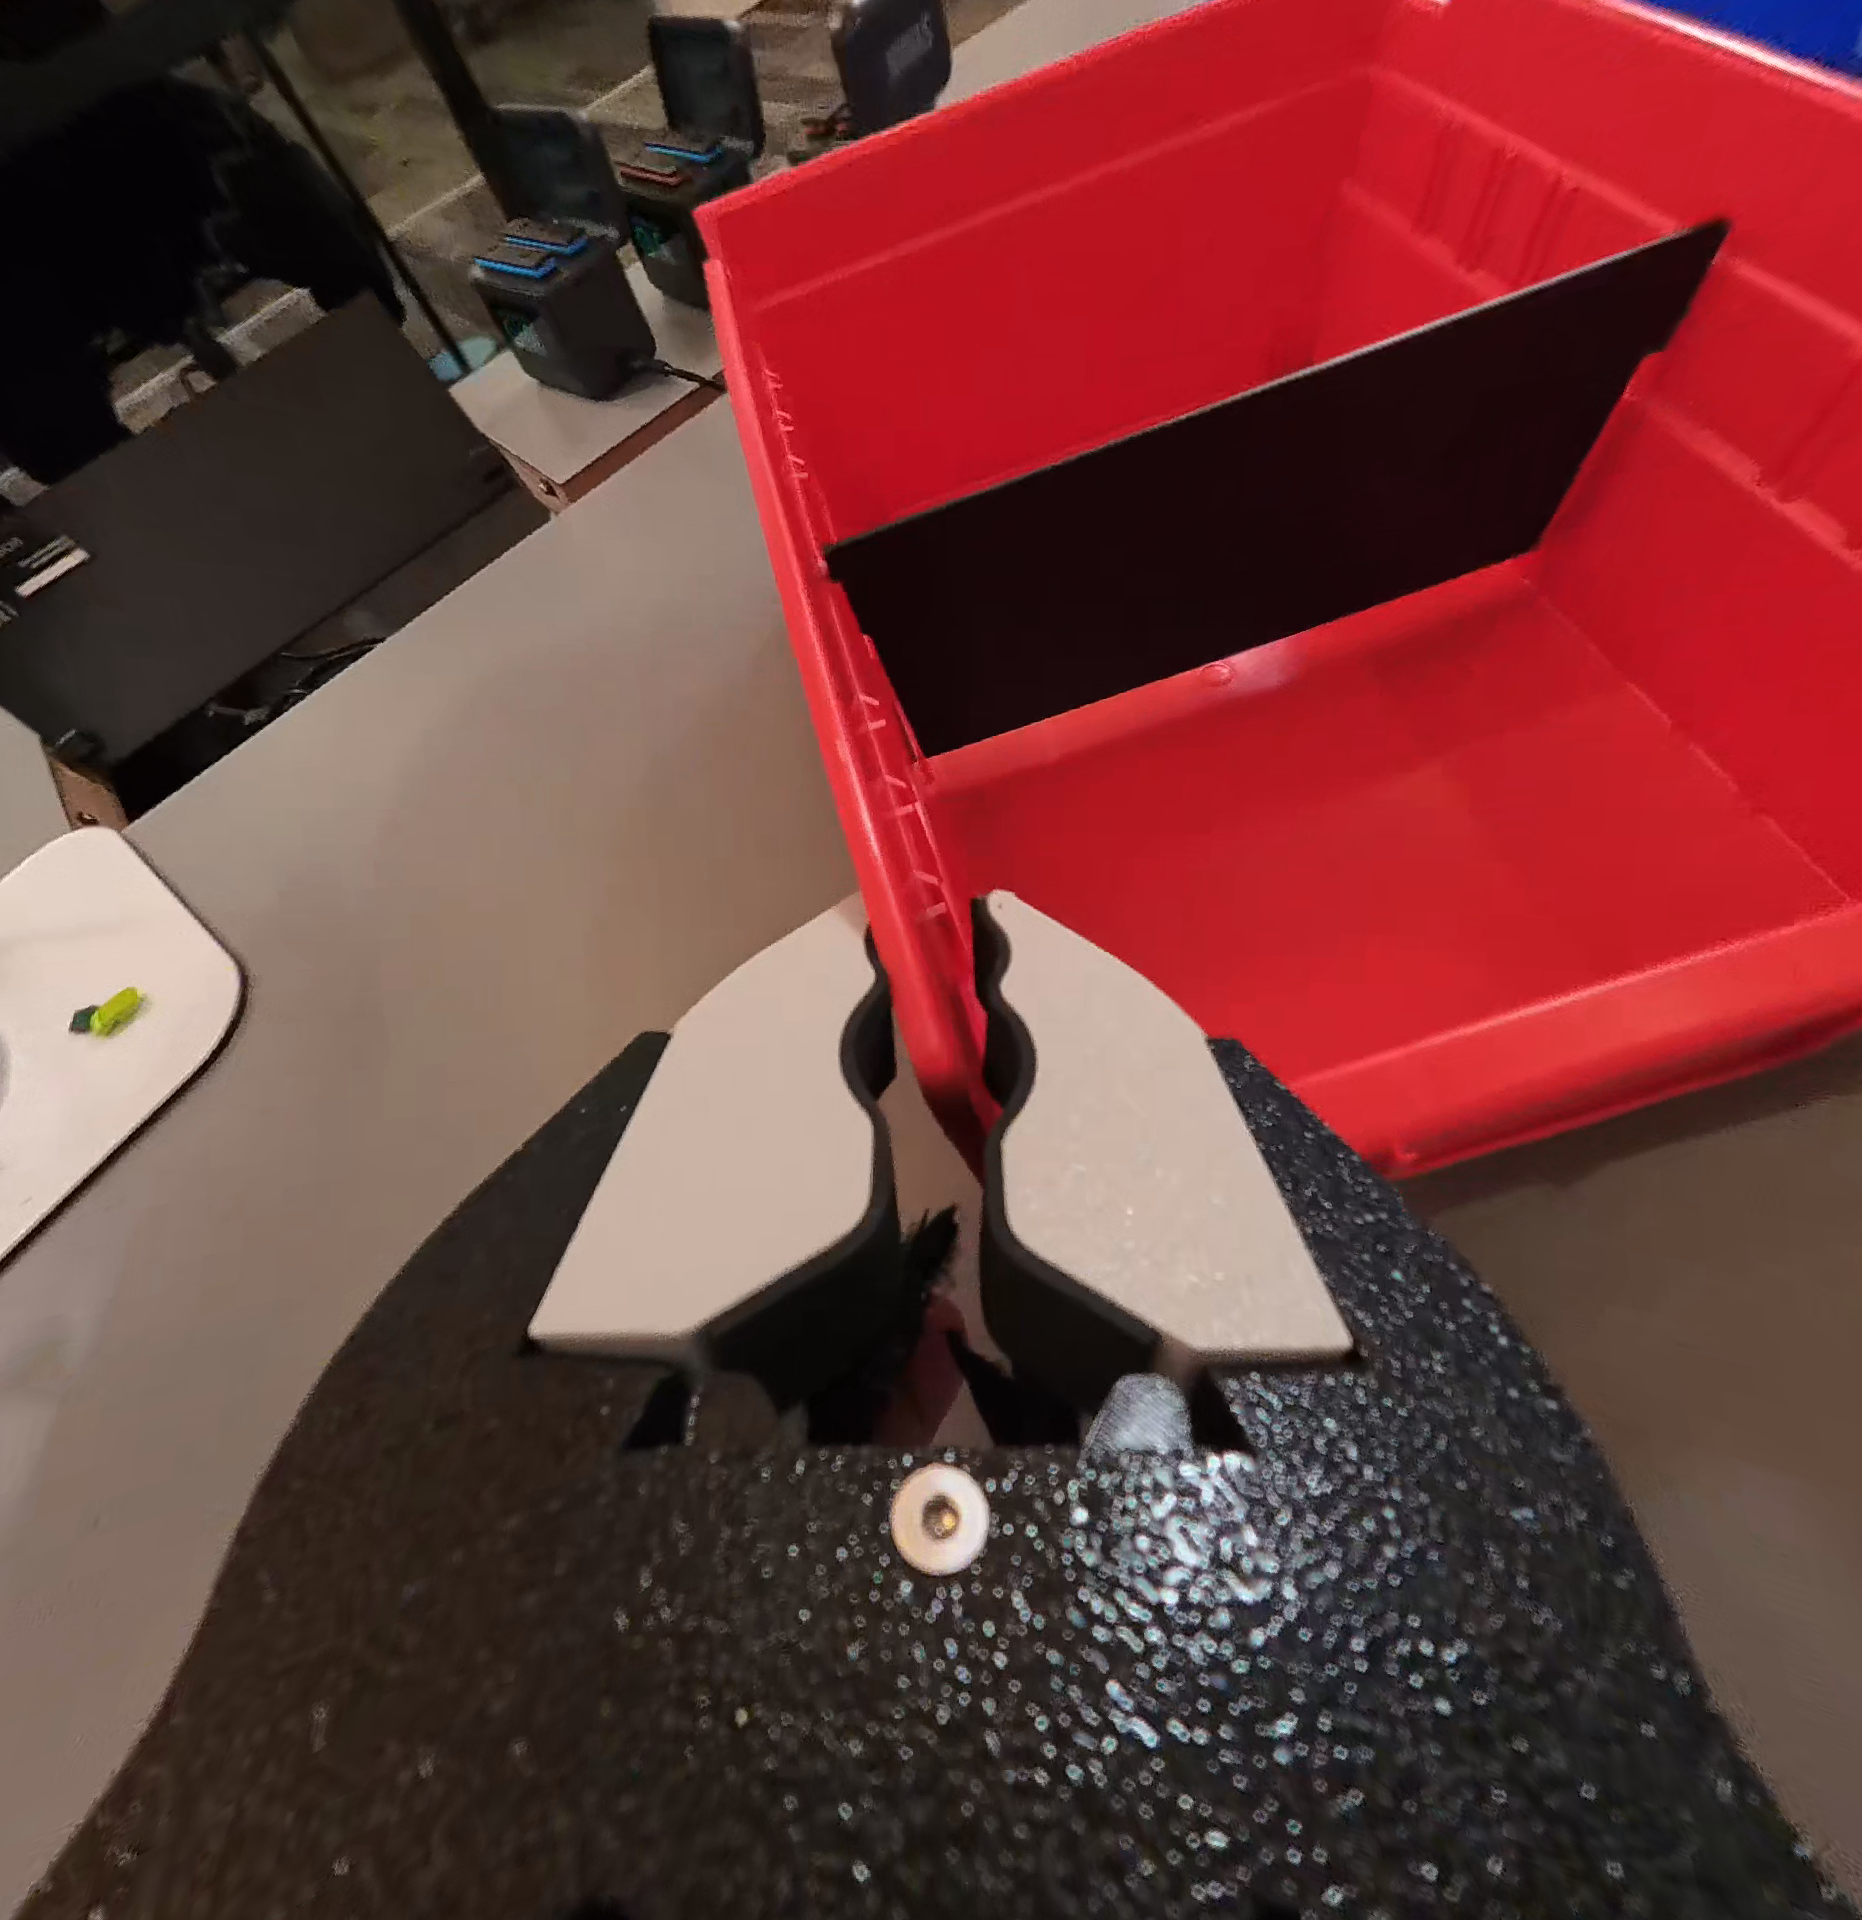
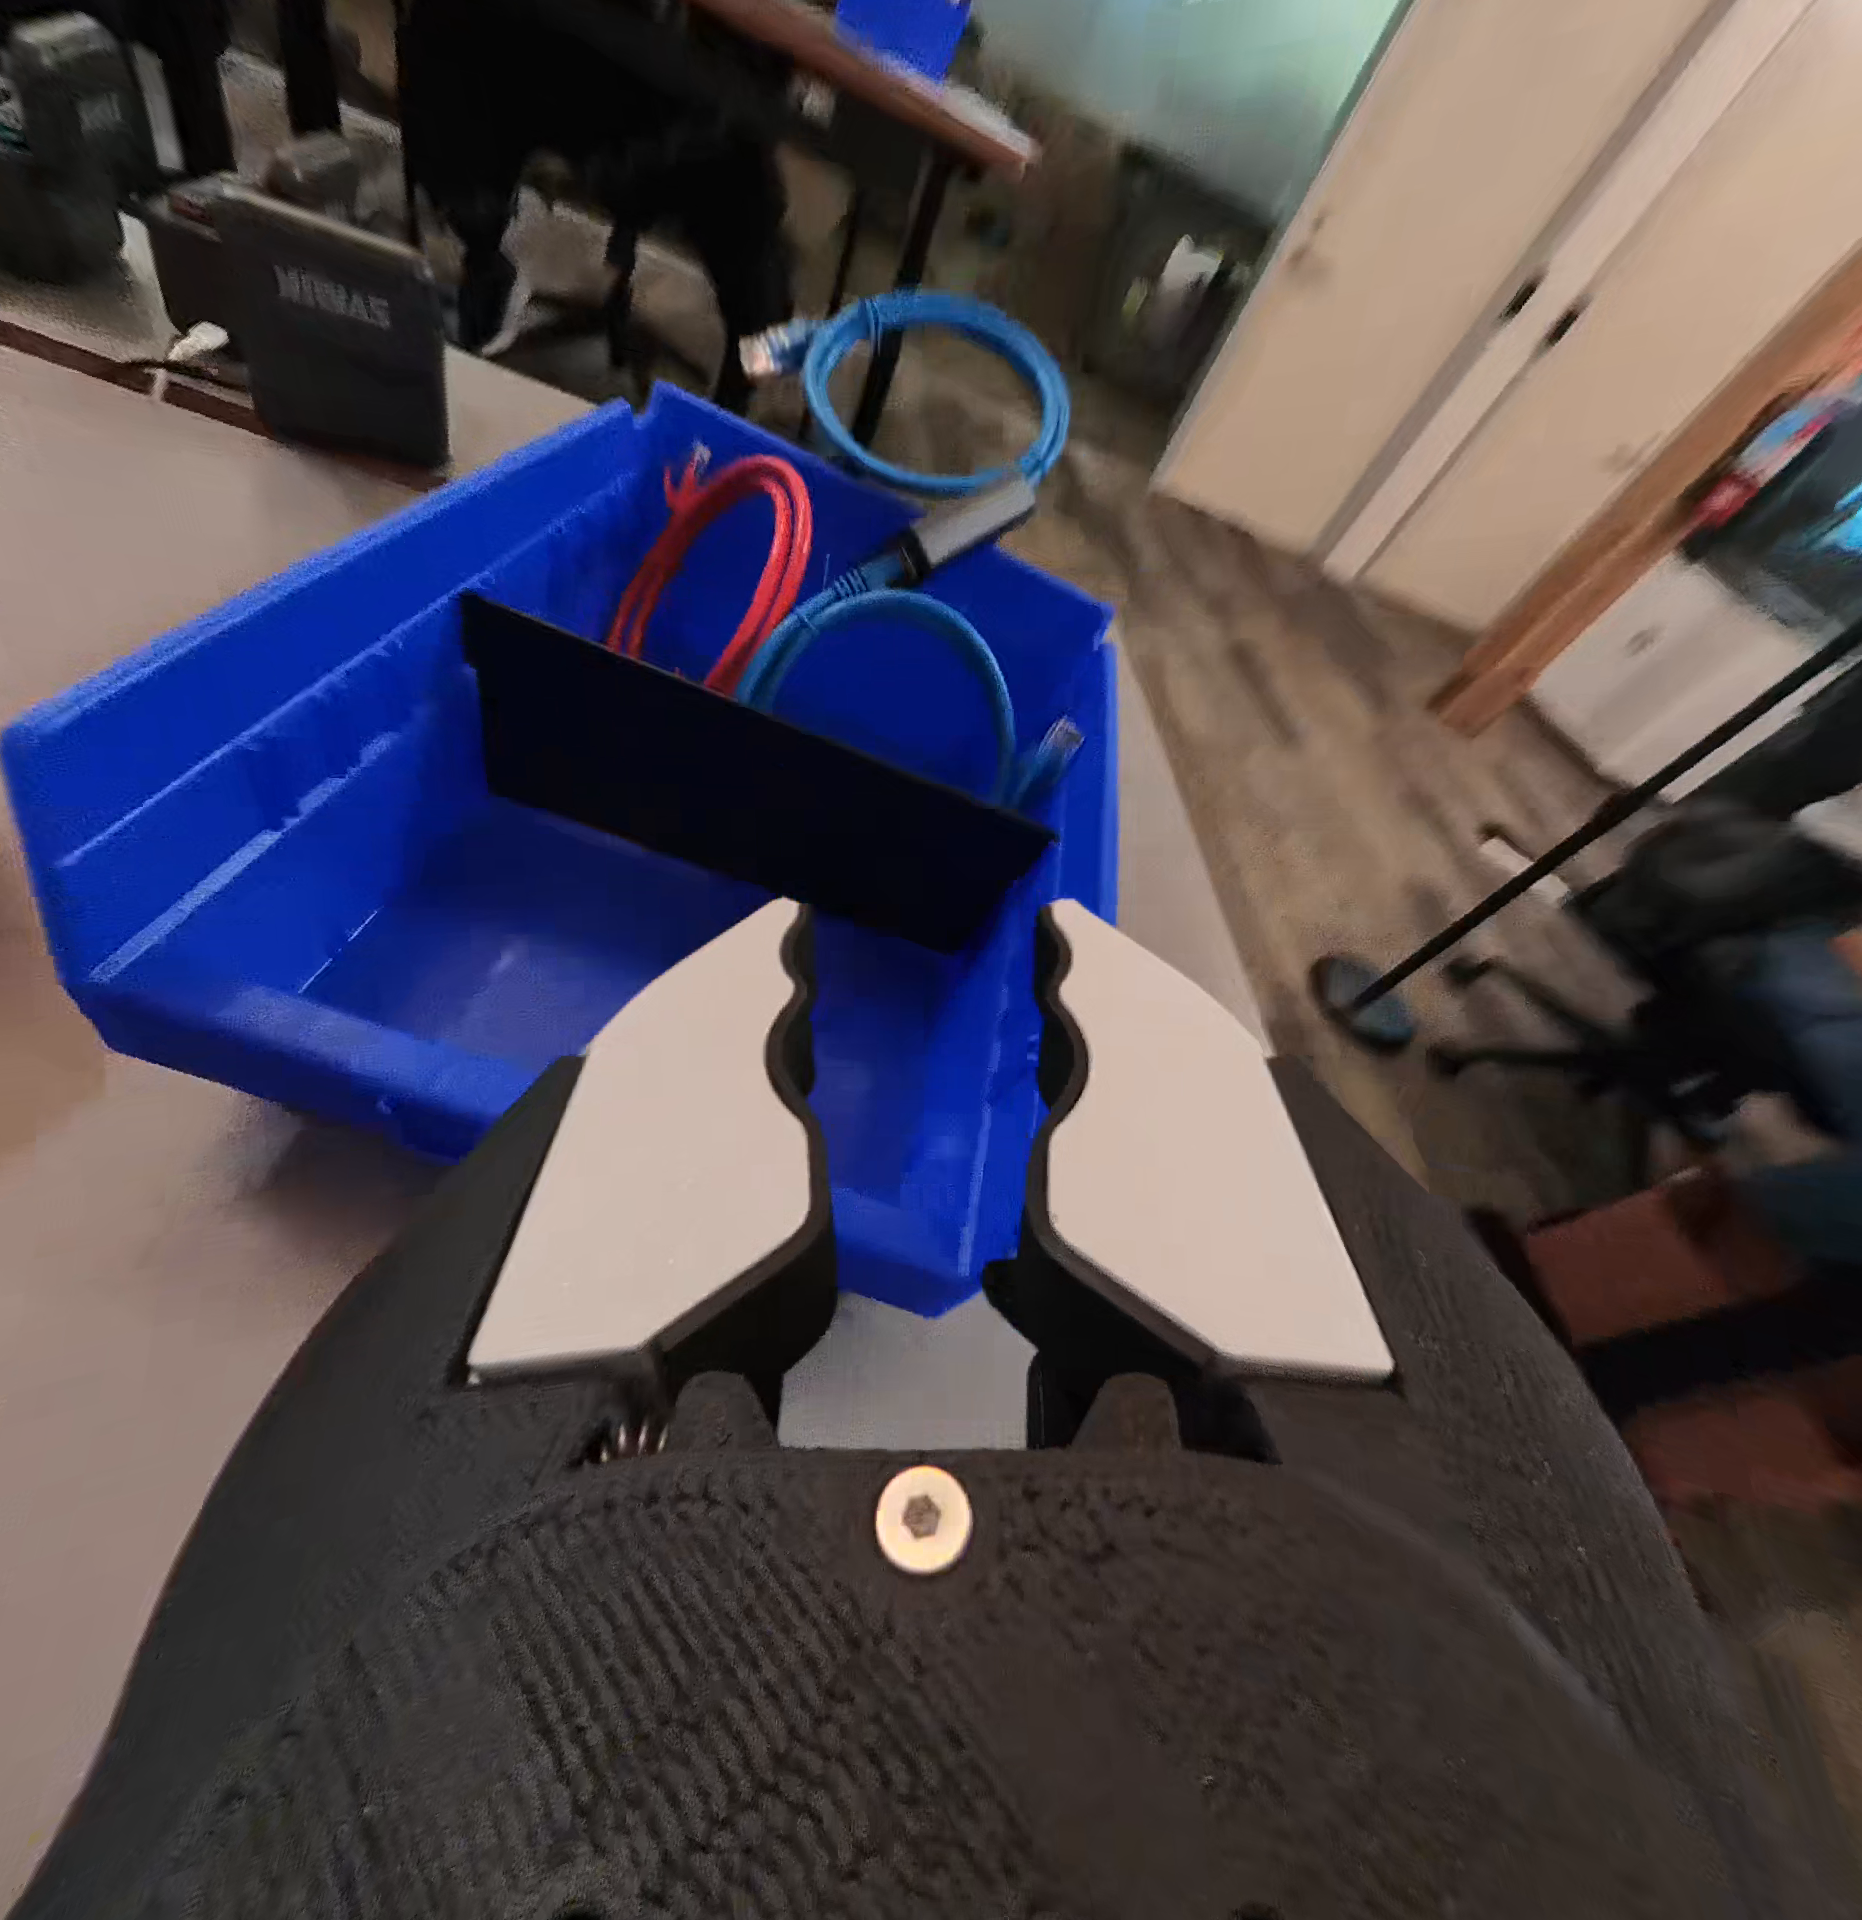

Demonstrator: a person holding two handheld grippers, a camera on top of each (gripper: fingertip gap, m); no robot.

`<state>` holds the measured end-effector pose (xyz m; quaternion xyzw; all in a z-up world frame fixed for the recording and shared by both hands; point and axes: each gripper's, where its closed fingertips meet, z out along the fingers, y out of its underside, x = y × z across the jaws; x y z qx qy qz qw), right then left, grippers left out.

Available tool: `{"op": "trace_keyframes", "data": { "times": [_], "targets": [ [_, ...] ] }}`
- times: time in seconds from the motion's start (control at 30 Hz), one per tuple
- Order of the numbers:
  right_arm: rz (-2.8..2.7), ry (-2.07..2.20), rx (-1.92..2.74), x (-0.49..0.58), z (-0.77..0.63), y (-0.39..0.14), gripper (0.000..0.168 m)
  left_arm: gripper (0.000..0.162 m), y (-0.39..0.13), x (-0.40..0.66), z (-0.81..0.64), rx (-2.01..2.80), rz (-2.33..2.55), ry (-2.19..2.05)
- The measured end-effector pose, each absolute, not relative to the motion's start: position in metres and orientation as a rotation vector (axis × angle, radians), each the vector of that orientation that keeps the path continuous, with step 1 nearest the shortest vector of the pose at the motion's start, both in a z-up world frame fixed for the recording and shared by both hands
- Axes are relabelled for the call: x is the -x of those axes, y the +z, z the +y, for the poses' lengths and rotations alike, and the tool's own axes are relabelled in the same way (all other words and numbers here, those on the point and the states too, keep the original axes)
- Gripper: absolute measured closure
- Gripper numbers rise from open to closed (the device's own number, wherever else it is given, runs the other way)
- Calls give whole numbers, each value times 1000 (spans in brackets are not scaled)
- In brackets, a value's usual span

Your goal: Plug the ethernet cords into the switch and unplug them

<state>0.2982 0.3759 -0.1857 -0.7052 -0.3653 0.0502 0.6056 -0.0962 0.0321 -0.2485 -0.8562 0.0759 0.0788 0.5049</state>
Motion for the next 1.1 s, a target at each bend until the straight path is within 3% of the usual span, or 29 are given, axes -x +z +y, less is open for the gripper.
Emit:
{"op": "trace_keyframes", "data": {
  "times": [0.13, 0.47, 0.83, 1.1],
  "targets": [
    [-836, 51, 1805, -311, 422, -199, 120, 150, -249, 103, 4, 2052, 259, 141],
    [-1133, 112, 2119, -308, 456, -256, 124, 146, -250, 115, -58, 2020, 579, -6],
    [-1110, 141, 2305, -302, 461, -270, 154, 158, -249, 135, -99, 1948, 540, -292],
    [-1008, 259, 2222, -279, 430, -269, 156, 157, -248, 133, -117, 1903, 465, -247]
  ]
}}
